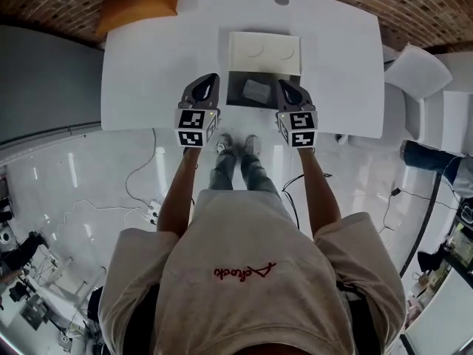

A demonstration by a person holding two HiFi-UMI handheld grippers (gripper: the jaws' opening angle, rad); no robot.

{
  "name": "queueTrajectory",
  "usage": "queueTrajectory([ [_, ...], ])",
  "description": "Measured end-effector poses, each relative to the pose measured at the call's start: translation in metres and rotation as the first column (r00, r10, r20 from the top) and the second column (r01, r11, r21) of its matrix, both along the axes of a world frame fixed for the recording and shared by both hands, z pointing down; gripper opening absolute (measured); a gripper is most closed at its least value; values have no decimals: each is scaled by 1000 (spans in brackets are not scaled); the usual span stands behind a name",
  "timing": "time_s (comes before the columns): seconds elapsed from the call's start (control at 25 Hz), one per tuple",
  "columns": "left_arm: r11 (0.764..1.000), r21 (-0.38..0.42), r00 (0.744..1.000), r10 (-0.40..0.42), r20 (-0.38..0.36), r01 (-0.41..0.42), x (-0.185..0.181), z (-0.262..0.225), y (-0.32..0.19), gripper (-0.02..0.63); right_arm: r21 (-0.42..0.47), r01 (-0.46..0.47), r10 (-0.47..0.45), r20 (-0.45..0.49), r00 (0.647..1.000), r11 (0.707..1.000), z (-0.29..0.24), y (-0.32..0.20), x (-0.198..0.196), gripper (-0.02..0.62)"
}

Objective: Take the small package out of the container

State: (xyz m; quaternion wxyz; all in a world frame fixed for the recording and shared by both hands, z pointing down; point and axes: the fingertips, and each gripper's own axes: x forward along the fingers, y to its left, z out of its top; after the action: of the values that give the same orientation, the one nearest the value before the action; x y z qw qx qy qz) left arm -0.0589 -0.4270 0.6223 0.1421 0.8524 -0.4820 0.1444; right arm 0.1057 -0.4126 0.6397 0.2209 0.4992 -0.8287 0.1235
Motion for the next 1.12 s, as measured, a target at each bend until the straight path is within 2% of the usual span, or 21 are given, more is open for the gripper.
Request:
queueTrajectory([
  [0.24,1000,-31,1000,-3,-5,3,-3,17,13,6,-64,71,-75,-51,996,995,25,8,-10,9],
  [0.36,999,-33,1000,-7,-11,7,-4,20,16,6,-82,149,-157,-105,982,985,34,9,-19,9],
  [0.44,999,-32,1000,-7,-14,7,-5,21,18,6,-94,219,-232,-165,959,971,39,9,-26,9],
  [0.64,999,-36,1000,-11,-17,10,-8,24,23,6,-168,399,-433,-348,832,901,55,11,-40,9],
  [0.92,999,-39,999,-21,-28,20,-14,23,26,6,-307,553,-627,-489,606,774,91,22,-48,9],
  [1.0,999,-39,999,-23,-30,21,-15,23,27,6,-330,562,-645,-503,575,758,98,24,-47,11],
  [1.12,999,-42,999,-24,-33,23,-16,26,27,6,-341,539,-635,-486,600,770,102,20,-44,11],
])
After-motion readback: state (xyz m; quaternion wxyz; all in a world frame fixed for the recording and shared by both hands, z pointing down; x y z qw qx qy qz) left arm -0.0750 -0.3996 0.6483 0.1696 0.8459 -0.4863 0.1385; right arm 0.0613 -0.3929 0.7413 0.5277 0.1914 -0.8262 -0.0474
